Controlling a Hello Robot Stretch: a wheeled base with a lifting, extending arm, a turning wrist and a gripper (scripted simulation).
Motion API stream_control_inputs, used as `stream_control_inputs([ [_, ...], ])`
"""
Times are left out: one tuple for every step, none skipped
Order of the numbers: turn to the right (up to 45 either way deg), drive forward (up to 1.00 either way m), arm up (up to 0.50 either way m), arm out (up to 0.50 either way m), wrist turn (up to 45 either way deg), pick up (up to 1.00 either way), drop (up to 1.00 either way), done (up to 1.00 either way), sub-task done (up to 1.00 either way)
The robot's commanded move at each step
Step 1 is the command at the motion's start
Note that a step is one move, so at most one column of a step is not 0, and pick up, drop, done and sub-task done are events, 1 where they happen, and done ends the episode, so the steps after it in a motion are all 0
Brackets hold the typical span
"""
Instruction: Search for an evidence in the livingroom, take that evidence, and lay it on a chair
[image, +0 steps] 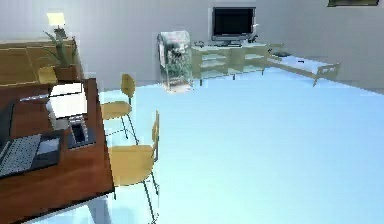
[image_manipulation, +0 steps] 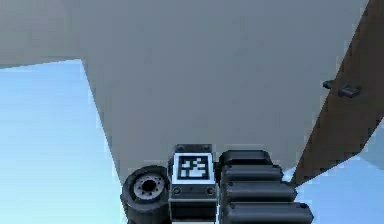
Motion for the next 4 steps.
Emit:
stream_control_inputs([
  [-45.0,0.00,0.00,0.00,0.0,0.00,0.00,0.00,0.00],
  [-45.0,0.00,0.00,0.00,0.0,0.00,0.00,0.00,0.00],
  [-45.0,0.00,0.00,0.00,0.0,0.00,0.00,0.00,0.00],
  [-36.0,0.00,0.00,0.00,0.0,0.00,0.00,0.00,0.00],
])
